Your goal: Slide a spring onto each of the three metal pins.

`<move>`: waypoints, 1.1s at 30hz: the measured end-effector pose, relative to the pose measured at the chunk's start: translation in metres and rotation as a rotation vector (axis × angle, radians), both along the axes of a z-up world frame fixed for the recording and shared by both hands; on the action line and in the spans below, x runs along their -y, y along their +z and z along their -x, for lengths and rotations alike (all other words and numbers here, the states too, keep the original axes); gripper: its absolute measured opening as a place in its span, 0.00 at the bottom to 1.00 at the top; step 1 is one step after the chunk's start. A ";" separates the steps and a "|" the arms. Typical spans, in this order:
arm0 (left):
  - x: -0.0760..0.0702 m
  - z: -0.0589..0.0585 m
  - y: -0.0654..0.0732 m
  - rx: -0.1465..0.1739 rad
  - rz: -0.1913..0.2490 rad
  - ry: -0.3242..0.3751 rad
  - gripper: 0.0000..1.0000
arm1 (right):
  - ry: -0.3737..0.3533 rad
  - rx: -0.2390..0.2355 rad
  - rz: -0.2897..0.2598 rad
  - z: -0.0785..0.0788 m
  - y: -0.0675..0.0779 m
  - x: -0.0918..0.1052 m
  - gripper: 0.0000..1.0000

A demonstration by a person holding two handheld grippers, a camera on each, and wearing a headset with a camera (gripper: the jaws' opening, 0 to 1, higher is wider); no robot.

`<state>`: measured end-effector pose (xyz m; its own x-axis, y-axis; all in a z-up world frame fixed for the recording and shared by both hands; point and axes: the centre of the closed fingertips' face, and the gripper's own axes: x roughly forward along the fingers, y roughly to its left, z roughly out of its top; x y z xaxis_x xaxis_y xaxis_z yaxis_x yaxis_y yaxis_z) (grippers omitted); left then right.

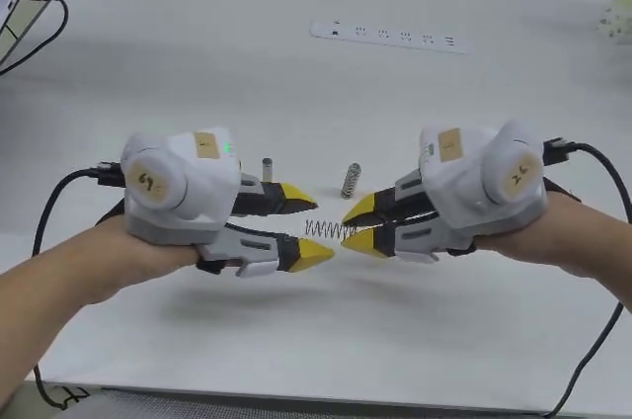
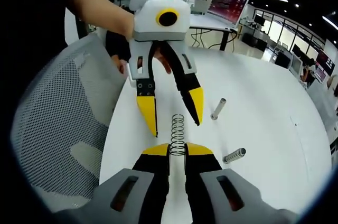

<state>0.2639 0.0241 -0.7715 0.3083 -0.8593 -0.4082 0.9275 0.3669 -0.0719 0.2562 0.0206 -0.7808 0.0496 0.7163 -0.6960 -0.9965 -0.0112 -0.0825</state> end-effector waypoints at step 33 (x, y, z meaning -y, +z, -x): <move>0.005 0.009 0.007 0.055 0.000 -0.071 0.05 | 0.007 -0.056 -0.028 0.010 0.010 0.003 0.08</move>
